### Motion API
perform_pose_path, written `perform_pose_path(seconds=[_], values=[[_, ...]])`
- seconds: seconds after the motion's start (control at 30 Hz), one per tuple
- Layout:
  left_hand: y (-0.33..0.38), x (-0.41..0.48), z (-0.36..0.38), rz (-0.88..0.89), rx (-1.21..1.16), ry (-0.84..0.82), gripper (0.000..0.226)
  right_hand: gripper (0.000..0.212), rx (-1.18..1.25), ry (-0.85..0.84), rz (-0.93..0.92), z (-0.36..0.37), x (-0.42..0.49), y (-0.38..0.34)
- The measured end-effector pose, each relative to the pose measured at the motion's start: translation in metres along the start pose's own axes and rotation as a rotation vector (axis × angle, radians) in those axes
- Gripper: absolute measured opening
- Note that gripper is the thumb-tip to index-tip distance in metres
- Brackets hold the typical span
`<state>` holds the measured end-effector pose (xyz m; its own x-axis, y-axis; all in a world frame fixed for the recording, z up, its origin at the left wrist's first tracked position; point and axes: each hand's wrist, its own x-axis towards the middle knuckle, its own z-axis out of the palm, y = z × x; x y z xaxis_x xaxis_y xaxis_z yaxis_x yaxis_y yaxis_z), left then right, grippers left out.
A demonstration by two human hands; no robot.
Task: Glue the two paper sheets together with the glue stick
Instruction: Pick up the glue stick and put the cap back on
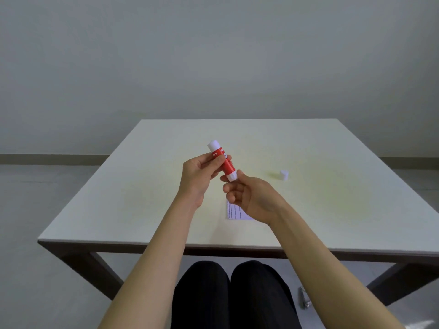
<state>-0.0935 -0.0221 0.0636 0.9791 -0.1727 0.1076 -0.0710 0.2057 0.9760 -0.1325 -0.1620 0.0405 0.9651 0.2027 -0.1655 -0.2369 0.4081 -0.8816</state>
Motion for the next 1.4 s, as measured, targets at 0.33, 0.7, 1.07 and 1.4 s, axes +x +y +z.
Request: perform_pose_path(seconds=[0.33,0.7,1.07,1.4], values=[[-0.012,0.001,-0.003,0.137,0.404,0.192,0.015,0.055,-1.402,0.400,-0.654,-0.030,0.016,0.006],[-0.011,-0.006,-0.019,0.225,0.721,0.053,0.017,0.055,-1.711,0.500,-0.175,-0.117,0.028,-0.009],[-0.005,0.001,-0.014,0.296,0.843,-0.086,0.025,0.056,-0.631,0.267,-0.460,-0.036,-0.009,-0.048],[-0.002,-0.001,-0.011,0.346,0.888,-0.117,0.028,0.053,-0.906,0.267,-0.546,-0.011,-0.016,-0.044]])
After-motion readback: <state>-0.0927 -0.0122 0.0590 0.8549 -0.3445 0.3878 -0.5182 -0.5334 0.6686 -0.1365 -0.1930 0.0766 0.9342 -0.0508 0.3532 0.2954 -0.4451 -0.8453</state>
